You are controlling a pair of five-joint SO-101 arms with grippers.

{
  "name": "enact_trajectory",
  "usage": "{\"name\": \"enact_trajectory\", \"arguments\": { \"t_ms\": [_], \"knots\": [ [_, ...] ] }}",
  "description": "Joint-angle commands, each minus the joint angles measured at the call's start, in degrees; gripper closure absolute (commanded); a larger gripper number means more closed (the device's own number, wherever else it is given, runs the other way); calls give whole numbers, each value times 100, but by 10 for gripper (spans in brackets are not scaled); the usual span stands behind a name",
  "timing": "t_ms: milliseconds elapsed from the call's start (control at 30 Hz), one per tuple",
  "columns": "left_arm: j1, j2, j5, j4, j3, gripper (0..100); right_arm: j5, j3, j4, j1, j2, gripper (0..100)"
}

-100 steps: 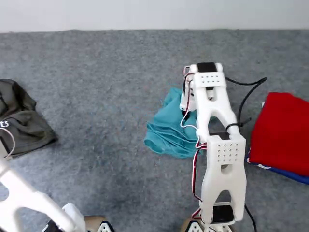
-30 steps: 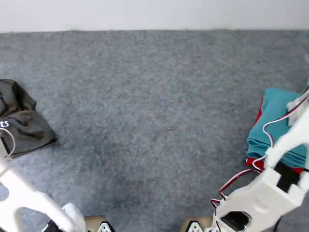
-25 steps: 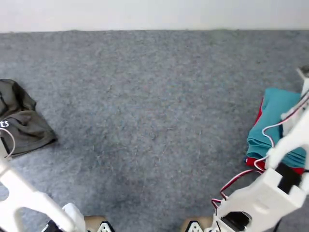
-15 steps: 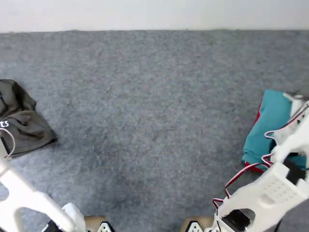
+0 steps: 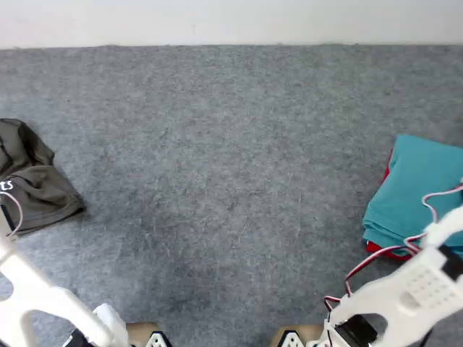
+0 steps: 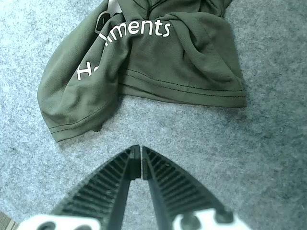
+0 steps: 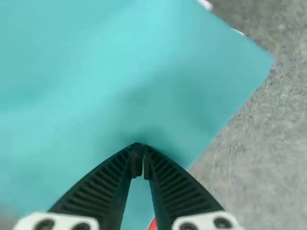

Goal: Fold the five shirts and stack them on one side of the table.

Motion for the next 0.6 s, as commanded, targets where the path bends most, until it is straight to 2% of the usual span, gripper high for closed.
{"name": "enact_trajectory", "arguments": {
  "t_ms": [0,100,267,400,567],
  "knots": [
    [18,-132,-62,-18,-31,985,62,-246,-822,233,673,987],
    [18,-132,-62,-18,-31,985,62,-730,-673,259,743,990],
    [18,-132,-53,-18,-31,985,53,-2145,409,-48,312,987],
    [18,-114,-35,-18,-31,985,35,-2884,892,-602,224,987],
    [18,-123,-35,-18,-31,985,26,-2936,866,-1341,690,987]
  ]
}}
